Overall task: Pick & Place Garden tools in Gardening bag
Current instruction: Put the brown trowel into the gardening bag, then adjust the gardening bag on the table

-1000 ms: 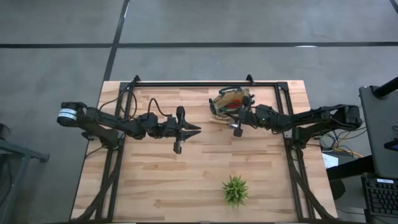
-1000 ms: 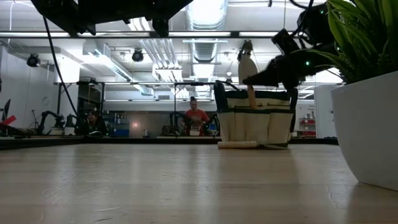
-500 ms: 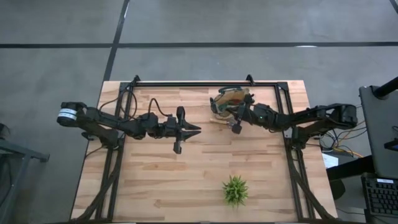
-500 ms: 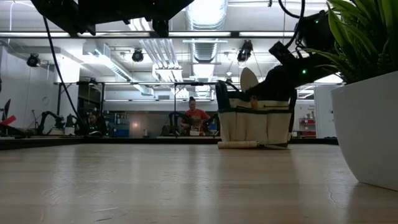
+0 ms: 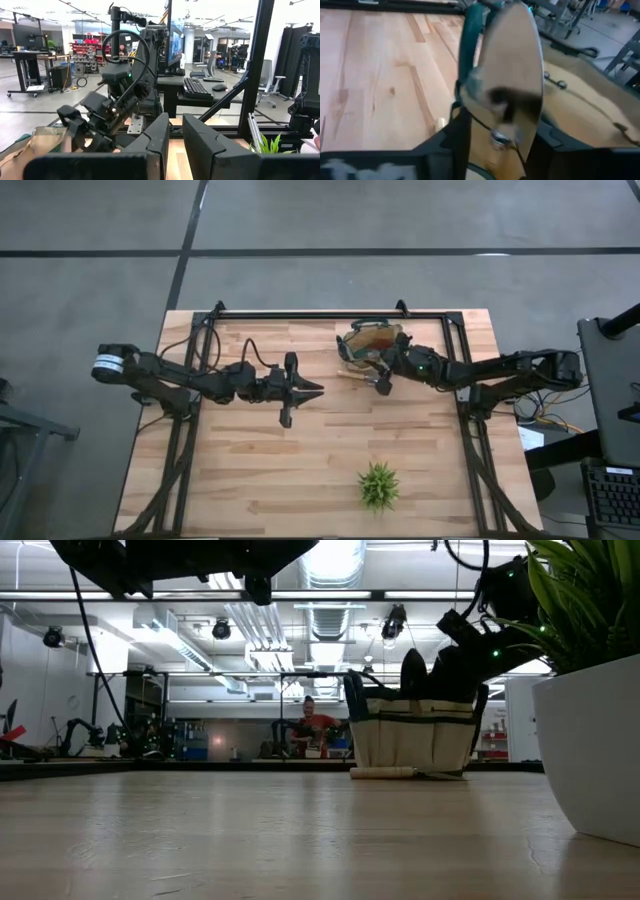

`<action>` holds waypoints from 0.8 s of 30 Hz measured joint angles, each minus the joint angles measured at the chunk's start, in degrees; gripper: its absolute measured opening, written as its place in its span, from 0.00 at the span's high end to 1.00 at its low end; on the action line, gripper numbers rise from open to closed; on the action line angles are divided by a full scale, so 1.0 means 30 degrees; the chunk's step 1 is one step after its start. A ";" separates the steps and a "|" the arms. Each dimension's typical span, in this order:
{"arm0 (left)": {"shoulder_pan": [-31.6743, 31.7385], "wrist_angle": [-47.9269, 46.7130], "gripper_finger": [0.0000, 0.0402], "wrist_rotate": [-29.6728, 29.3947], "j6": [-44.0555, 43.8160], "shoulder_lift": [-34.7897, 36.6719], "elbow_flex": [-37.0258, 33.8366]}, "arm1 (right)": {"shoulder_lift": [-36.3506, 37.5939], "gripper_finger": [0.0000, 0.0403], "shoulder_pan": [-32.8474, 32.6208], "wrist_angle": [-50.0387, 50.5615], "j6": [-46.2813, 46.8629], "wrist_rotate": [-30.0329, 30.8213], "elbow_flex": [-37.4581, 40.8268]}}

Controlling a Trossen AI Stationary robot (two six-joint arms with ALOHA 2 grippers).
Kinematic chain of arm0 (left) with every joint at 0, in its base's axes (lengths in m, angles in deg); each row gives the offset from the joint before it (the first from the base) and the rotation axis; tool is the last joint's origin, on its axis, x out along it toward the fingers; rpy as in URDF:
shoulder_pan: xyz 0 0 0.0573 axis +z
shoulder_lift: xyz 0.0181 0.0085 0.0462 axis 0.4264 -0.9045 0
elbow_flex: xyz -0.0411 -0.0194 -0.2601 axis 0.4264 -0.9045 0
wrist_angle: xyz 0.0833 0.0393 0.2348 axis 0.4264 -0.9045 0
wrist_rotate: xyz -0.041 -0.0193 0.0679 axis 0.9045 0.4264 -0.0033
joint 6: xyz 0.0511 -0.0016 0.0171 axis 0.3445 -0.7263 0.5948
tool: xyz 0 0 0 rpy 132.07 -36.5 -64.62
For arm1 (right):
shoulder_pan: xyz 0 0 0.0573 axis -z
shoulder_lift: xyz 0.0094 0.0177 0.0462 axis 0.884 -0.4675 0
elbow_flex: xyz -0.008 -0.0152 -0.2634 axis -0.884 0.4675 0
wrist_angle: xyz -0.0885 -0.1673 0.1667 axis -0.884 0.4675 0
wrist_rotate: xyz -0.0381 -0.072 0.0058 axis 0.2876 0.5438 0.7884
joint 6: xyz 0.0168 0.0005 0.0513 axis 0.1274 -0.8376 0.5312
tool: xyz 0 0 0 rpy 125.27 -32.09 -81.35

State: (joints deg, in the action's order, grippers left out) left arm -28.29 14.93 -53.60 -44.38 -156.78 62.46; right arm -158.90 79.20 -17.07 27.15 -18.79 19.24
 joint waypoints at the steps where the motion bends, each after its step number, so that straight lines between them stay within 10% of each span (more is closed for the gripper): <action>1: 0.0000 -0.0020 0.85 0.0000 -0.0027 0.0000 0.0000 | 0.0307 0.63 -0.0036 0.0146 -0.0056 0.0010 0.0000; 24: 0.0015 -0.0342 0.85 0.0000 -0.0051 -0.0007 -0.0015 | 0.6399 0.56 -0.0115 1.1469 -0.1118 0.1244 0.0000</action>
State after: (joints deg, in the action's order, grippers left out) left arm -28.24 13.90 -53.60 -44.53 -156.80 62.41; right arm -139.70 78.86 17.33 23.80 -15.06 19.24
